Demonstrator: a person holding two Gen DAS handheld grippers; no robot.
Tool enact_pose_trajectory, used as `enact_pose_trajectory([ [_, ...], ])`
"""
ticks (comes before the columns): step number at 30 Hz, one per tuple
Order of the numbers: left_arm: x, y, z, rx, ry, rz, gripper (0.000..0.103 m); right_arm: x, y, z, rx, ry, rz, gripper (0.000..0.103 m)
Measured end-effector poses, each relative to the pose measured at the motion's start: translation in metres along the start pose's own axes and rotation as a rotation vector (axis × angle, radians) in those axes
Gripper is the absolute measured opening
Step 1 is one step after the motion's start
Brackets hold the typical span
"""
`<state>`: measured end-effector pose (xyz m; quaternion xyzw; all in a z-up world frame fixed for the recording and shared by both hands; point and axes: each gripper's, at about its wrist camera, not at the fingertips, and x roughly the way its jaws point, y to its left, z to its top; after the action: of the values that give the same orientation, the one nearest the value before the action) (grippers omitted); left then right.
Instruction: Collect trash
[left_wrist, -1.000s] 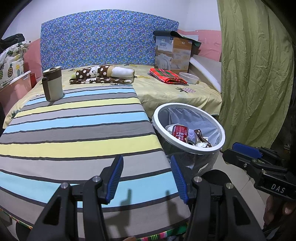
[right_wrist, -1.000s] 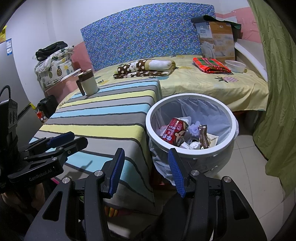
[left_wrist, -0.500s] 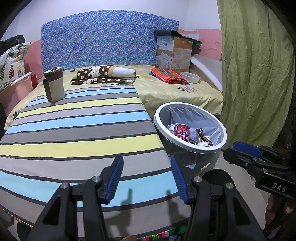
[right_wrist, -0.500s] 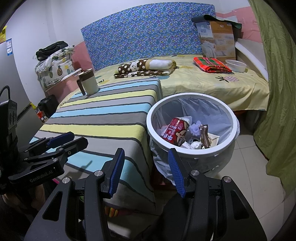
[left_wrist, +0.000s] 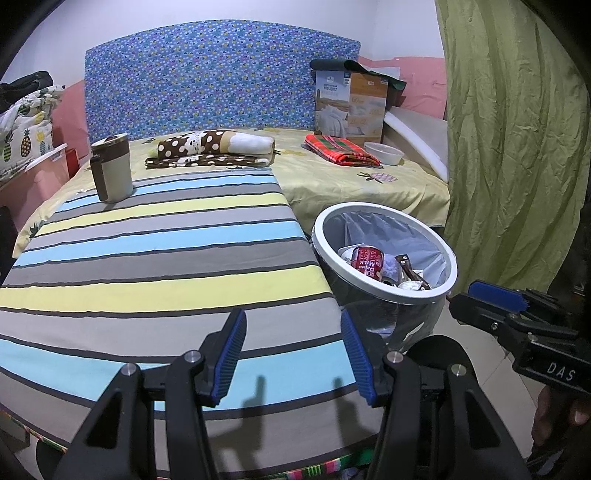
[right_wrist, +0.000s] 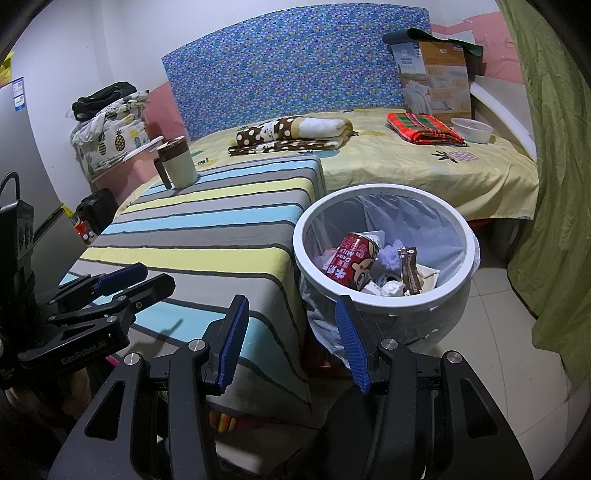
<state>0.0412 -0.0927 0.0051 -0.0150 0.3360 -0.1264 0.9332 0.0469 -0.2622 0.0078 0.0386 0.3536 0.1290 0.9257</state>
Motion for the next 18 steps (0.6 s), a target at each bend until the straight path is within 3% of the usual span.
enact_pose_trajectory([
  [18, 0.0005, -0.0014, -0.0002, 0.016, 0.011, -0.006, 0.055, -0.0002, 0.0007, 0.0001, 0.001, 0.001, 0.000, 0.051],
])
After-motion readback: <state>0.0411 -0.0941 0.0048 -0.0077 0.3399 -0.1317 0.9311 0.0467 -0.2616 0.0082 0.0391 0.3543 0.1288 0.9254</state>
